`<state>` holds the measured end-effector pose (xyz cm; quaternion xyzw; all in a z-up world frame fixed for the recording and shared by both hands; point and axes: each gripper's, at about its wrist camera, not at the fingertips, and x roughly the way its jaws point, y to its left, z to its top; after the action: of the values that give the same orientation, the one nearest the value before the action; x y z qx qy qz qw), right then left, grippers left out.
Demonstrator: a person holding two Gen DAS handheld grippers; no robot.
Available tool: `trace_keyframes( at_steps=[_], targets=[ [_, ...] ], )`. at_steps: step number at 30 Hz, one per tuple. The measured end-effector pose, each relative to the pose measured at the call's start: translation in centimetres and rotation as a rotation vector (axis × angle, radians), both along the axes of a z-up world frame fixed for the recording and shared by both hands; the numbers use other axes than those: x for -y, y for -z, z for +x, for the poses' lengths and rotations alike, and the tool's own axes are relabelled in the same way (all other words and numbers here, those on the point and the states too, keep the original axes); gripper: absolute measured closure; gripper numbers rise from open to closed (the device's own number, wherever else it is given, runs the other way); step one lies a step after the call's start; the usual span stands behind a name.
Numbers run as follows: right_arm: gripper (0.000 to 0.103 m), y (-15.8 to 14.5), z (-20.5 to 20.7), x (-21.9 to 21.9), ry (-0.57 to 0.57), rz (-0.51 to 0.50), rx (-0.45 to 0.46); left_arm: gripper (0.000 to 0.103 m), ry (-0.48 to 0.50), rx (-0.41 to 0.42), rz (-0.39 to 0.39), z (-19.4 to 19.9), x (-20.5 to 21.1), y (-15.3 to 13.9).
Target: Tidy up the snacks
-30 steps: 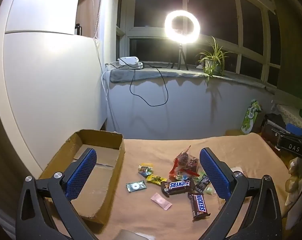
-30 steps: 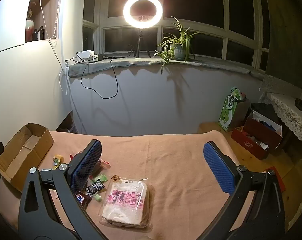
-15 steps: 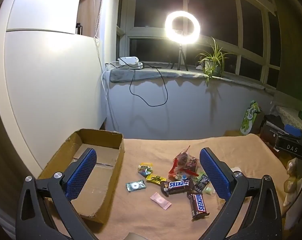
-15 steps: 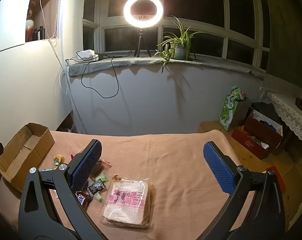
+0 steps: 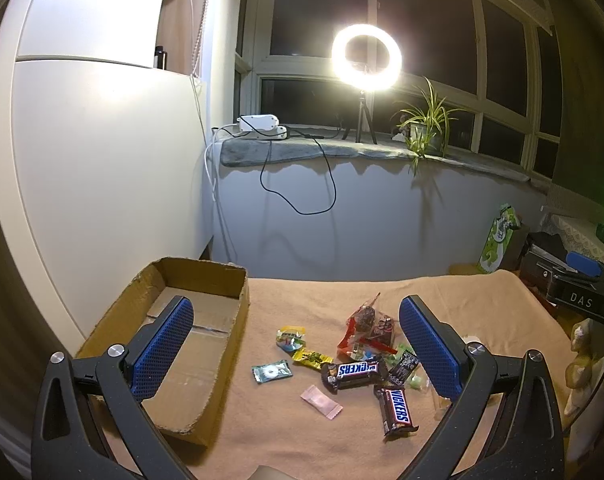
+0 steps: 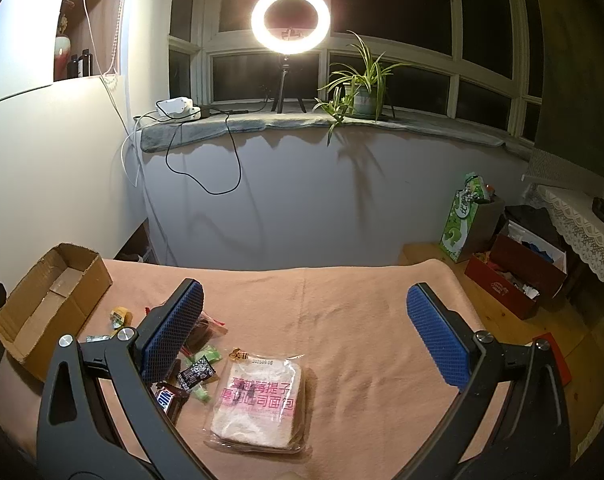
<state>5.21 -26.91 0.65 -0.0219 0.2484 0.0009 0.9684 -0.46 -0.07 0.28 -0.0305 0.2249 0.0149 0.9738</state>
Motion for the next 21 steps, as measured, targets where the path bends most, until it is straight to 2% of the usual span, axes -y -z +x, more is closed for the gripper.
trace_keyframes(
  at_steps=[21],
  targets=[
    [0.0, 0.36, -0.2, -0.42, -0.006, 0.005, -0.005, 0.001, 0.008, 0.004, -0.003, -0.1, 0.46, -0.48]
  ],
)
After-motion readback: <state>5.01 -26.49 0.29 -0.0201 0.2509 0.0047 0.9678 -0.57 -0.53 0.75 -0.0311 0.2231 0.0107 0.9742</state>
